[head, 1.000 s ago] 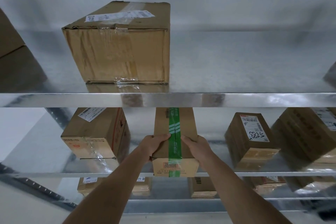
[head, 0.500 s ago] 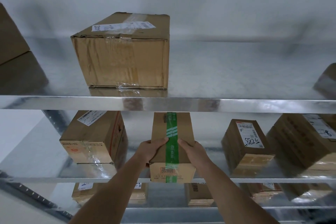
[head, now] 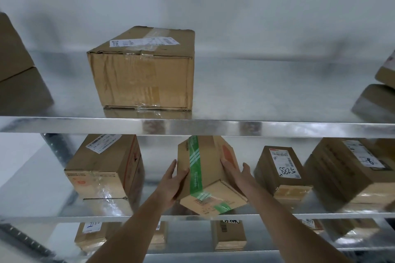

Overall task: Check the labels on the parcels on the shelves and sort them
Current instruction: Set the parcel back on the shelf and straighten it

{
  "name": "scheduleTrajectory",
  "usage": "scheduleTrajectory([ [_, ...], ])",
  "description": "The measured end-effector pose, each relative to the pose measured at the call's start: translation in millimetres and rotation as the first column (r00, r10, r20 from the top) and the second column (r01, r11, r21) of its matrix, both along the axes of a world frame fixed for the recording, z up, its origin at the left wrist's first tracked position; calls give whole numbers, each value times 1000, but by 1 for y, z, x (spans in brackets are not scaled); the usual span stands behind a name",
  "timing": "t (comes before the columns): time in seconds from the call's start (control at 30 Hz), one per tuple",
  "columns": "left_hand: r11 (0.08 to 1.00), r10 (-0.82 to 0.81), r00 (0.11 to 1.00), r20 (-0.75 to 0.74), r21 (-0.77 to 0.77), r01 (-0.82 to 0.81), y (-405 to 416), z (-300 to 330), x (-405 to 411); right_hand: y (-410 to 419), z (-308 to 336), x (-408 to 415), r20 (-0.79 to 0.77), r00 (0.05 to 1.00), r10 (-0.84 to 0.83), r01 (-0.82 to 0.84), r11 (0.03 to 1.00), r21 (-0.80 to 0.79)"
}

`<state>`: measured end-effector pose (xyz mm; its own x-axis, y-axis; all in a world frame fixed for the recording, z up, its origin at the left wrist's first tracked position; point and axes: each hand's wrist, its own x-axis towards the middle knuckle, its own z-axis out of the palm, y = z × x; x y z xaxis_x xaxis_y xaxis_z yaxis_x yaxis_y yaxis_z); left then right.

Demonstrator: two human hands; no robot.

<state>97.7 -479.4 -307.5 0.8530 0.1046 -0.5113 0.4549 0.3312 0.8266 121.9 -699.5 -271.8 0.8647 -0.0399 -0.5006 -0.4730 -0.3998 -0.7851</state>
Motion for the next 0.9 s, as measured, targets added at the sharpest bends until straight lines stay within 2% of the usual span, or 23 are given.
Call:
scheduleTrajectory([
  [0.1, 976, -64, 998, -9, 208, 65, -5, 8, 4, -3, -4, 1, 103, 994, -39, 48, 995, -89],
  [0.2, 941, -160, 986, -52, 294, 168, -10, 23, -1, 1, -7, -1, 164, 986, -19, 47, 984, -170],
  [0.27, 930, -201, 971, -132, 284, 231, -16, 31, 0, 3, -14, 2, 175, 984, 20, 10, 985, -170],
  [0.43, 939, -267, 948, -172, 173, 296, -11, 34, 2, 14, -19, 2, 133, 991, -8, 16, 998, -56],
  [0.57, 934, -229, 946, -230, 223, 280, -3, 26, 13, 21, -20, 2, 72, 997, 3, -5, 1000, 30],
  [0.73, 940, -208, 959, -195, 230, 250, 4, 3, 16, 33, -27, 5, 60, 997, 49, -55, 993, 103],
  [0.9, 930, -245, 957, -157, 239, 278, 4, 2, 15, 32, -32, 6, 25, 1000, 7, -12, 984, 177],
])
